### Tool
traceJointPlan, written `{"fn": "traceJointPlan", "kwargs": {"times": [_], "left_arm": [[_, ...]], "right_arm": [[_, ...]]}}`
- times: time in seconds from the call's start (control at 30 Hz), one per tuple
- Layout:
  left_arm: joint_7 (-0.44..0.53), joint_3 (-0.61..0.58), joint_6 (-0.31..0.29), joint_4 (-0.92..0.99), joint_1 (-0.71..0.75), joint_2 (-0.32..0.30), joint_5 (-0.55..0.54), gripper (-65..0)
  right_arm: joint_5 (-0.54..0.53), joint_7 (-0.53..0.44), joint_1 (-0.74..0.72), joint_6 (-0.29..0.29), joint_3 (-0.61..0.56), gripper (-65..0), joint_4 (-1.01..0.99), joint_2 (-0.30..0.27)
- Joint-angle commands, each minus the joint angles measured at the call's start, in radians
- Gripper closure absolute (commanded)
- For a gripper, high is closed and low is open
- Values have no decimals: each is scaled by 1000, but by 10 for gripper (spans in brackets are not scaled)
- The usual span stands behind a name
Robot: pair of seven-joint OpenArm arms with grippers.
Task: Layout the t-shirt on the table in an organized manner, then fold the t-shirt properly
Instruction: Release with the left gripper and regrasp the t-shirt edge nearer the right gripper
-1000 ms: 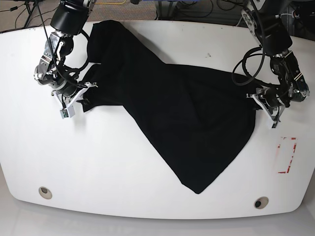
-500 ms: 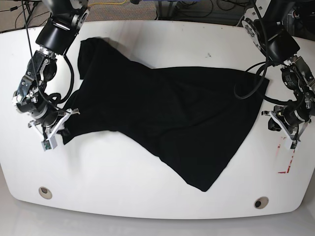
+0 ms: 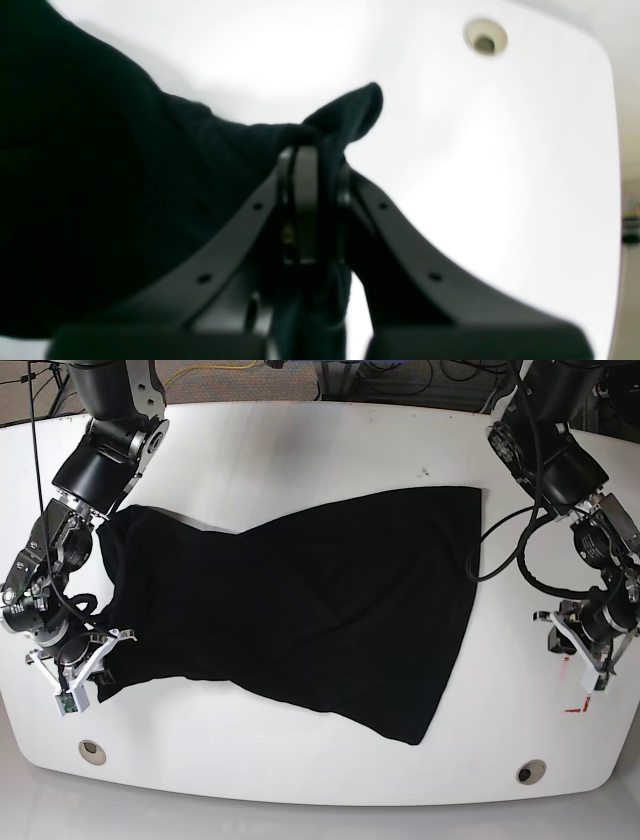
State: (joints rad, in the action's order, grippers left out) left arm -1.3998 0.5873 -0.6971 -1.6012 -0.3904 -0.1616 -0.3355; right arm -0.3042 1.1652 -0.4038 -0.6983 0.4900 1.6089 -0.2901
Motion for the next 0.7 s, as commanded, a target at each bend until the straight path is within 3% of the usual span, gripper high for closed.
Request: {"fn": "traceJointPlan", "kwargs": {"times": [0.0,0.13,0.23,0.67], "left_arm": [[4,-11,-1,-12,21,-8,-7,-182],[4,-40,-1,8,103,18,-9,-326],[4,-53,-1,31,153,44,-10,-388],[4,-54,-1,170,238,124,-7,-392]], "right_arm": [[-14,-15,-2,0,-3,-22,15,9],[-14,-18,32,0,-3,-22,17,21],[-14,-18,44,0,-3,-22,17,22],[-14,-20,70,0,-1,-22,15,50]]}}
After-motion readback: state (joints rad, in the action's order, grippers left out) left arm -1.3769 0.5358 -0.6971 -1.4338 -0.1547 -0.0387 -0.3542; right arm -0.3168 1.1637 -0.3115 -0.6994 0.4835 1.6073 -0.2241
